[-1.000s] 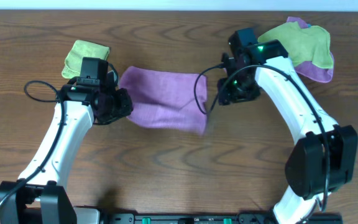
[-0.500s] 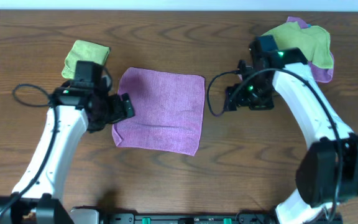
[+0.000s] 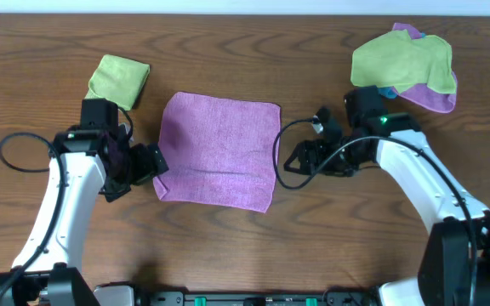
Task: Fold the cloth
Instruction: 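Move both grippers to the cloth's near corners and grasp them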
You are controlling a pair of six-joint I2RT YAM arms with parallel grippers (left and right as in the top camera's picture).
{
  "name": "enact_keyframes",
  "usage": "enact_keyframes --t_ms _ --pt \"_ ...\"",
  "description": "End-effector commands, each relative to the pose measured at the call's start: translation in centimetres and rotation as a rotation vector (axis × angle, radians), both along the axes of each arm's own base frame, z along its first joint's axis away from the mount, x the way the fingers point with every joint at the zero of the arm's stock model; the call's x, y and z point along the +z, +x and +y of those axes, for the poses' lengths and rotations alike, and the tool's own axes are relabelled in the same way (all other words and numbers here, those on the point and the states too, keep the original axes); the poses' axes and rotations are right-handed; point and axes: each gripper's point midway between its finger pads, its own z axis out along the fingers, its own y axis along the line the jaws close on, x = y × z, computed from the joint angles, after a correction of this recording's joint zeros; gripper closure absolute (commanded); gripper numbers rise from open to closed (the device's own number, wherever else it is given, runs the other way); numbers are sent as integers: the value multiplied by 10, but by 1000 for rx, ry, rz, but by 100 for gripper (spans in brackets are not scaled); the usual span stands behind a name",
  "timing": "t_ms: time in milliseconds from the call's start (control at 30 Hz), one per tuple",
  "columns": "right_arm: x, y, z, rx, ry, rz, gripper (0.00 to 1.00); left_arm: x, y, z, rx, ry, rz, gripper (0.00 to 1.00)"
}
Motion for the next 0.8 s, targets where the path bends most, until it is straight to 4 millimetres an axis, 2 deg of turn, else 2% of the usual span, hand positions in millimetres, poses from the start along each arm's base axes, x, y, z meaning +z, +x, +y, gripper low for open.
enact_keyframes --t_ms 0,367,667,700,767 --pt "9 -6 9 -19 84 29 16 -14 -11 -7 -8 -44 22 5" --pt "12 -7 12 -23 105 38 16 -54 -17 -12 79 -87 0 4" --pt "13 -9 15 -17 117 45 17 -72 -4 -10 139 -89 -86 0" --pt "13 -9 15 -16 120 46 17 -73 -3 -10 149 -91 -91 6" --pt "14 -9 15 -15 123 46 17 -75 -1 -10 167 -95 -105 10"
